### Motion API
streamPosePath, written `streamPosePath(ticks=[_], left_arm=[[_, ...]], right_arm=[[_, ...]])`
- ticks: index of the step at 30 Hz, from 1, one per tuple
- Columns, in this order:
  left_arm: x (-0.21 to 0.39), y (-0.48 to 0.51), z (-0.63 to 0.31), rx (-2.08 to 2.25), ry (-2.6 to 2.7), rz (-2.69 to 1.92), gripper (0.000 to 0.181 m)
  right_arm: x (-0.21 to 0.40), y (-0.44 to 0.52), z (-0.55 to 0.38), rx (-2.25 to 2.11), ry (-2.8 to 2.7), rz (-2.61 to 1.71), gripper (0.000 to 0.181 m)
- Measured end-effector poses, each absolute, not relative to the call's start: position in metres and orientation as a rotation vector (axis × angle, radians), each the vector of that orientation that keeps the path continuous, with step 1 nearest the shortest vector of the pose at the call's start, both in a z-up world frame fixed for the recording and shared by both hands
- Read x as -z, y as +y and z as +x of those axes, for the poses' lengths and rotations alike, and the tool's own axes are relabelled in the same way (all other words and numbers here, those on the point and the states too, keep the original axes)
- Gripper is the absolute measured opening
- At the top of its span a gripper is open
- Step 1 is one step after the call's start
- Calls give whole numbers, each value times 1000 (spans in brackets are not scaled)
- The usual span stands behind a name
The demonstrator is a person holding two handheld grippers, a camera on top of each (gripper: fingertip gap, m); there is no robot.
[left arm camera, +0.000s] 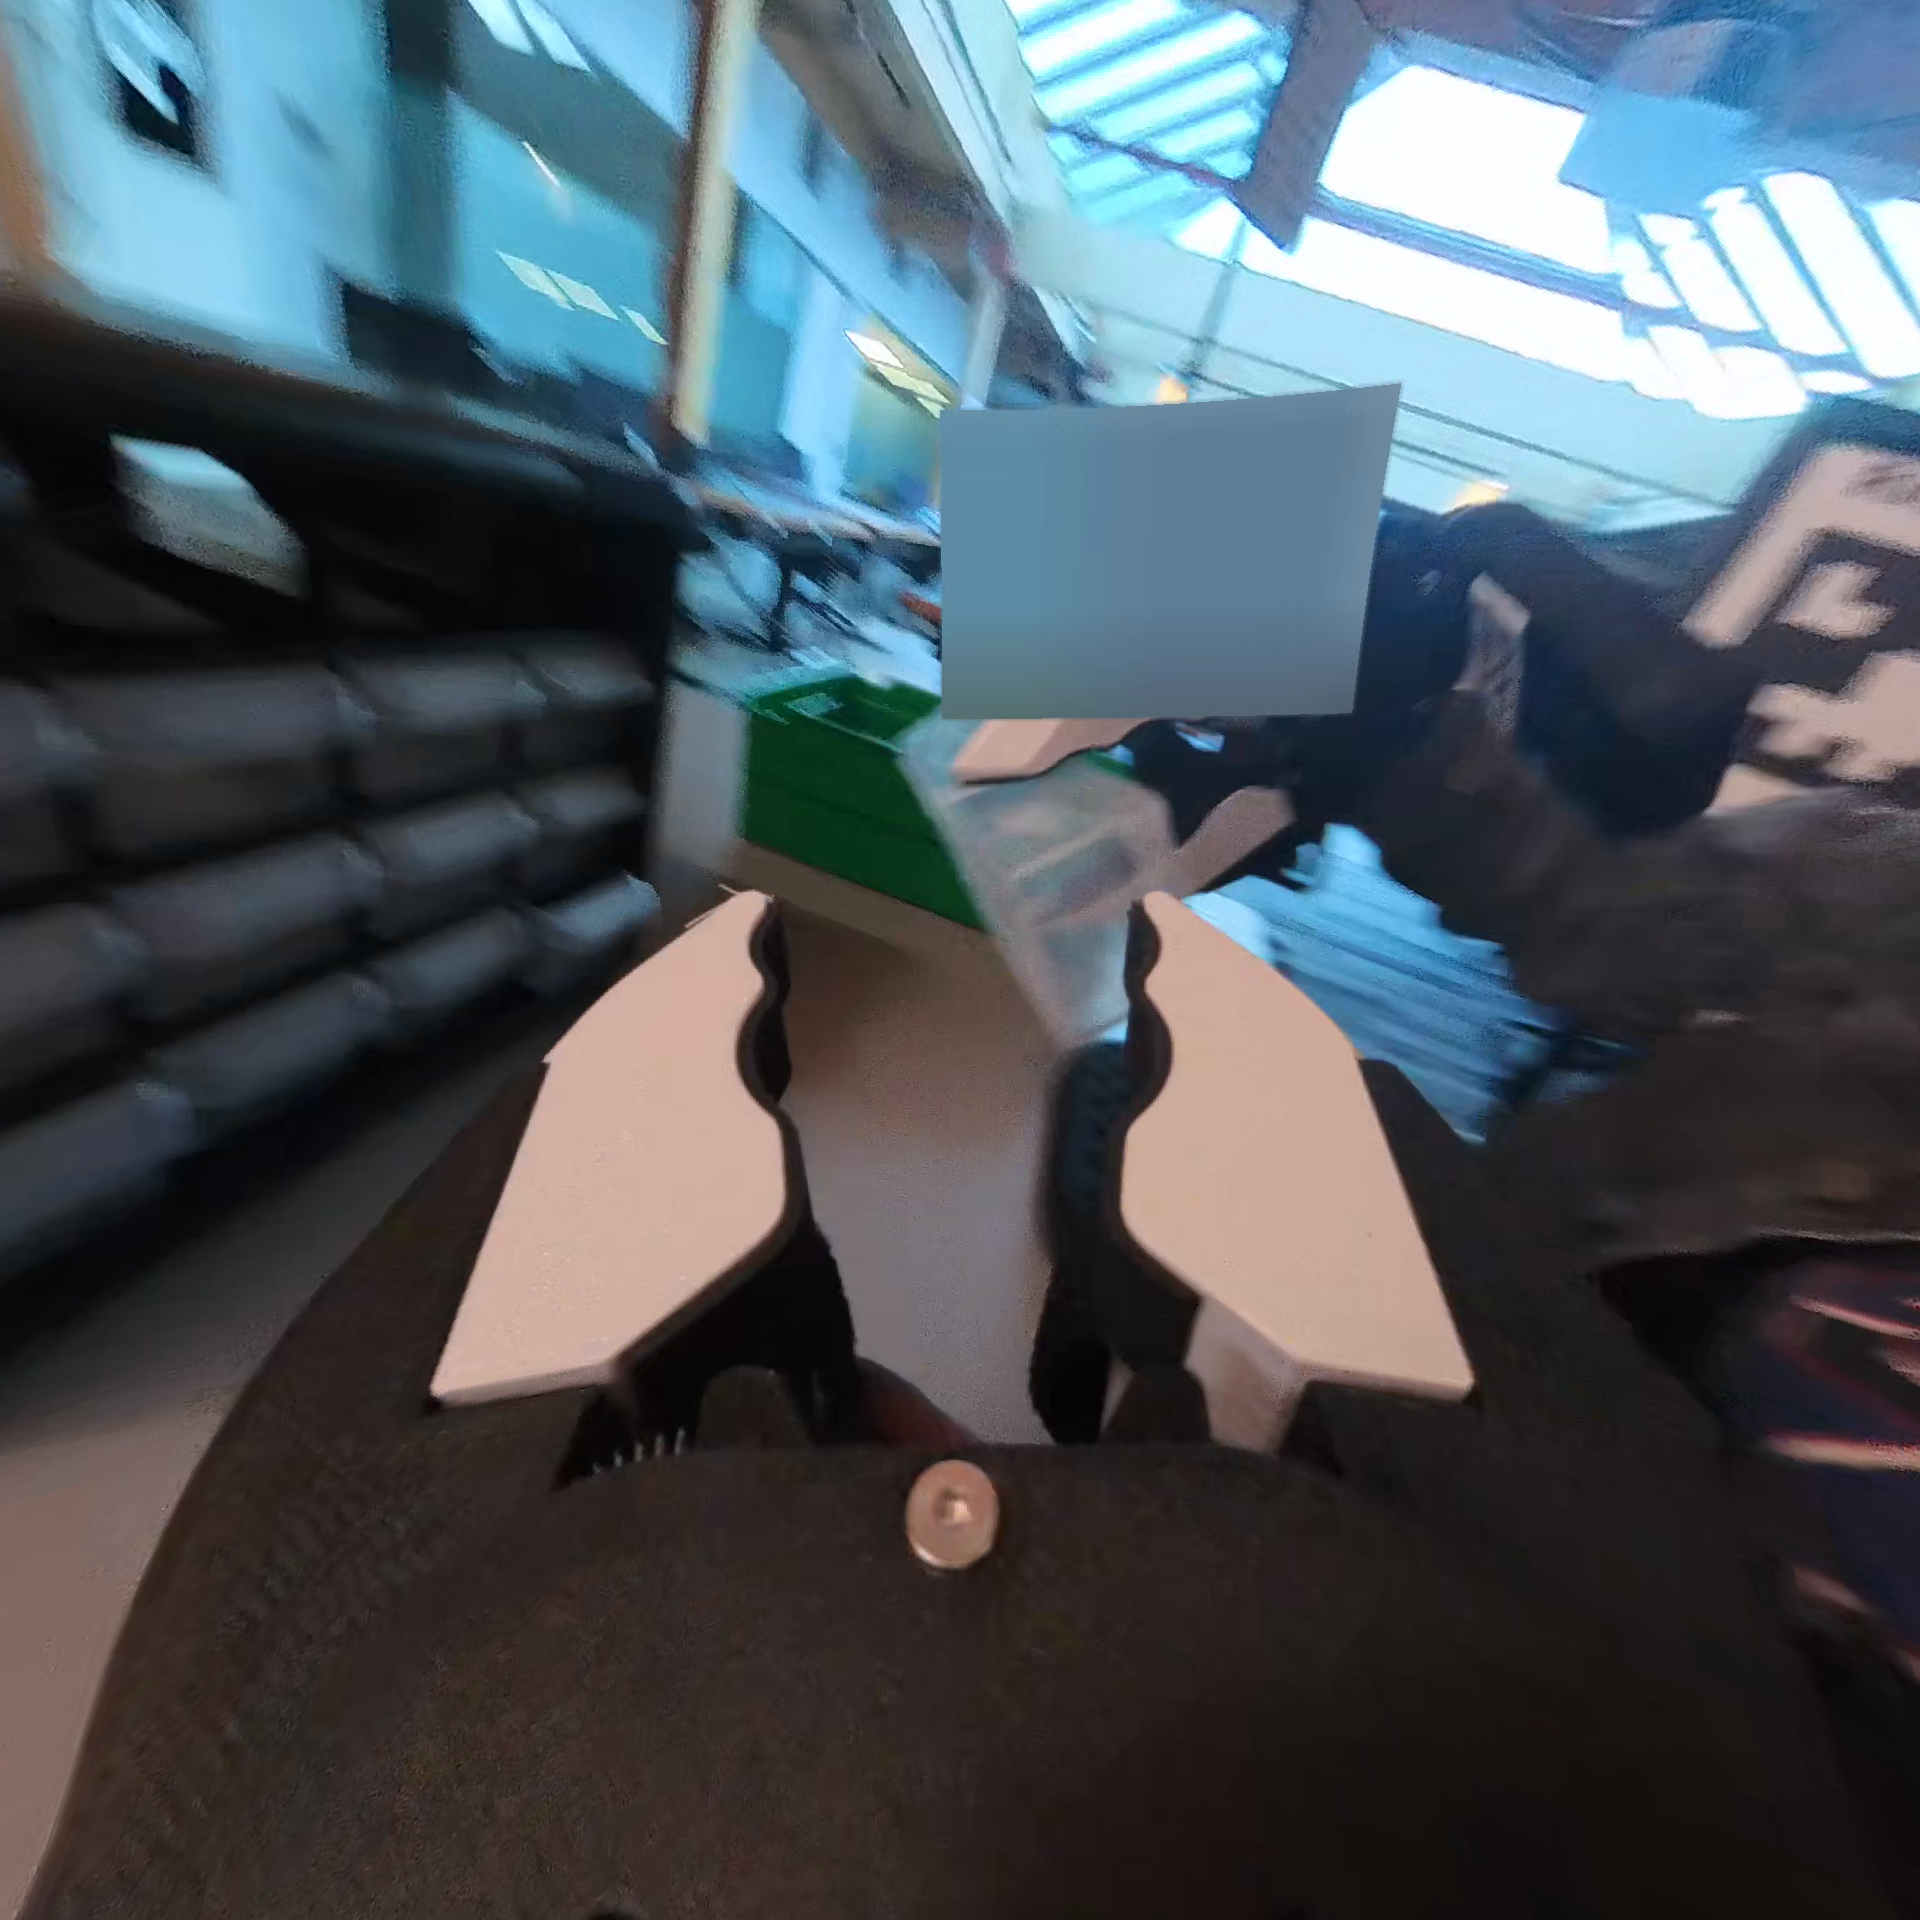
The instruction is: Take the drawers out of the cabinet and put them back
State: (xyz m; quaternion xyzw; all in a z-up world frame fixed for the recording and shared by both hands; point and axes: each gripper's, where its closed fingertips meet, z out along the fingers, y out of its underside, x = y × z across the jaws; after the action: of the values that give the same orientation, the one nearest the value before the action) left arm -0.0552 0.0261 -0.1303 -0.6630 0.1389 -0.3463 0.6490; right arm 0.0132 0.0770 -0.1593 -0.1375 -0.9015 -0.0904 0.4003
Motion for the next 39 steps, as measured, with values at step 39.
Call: streamPosePath(ticks=[39], left_arm=[[156,35,-82,355,314,-1387,59]], right_arm=[[289,298,318,527,-2629,-1438,87]])
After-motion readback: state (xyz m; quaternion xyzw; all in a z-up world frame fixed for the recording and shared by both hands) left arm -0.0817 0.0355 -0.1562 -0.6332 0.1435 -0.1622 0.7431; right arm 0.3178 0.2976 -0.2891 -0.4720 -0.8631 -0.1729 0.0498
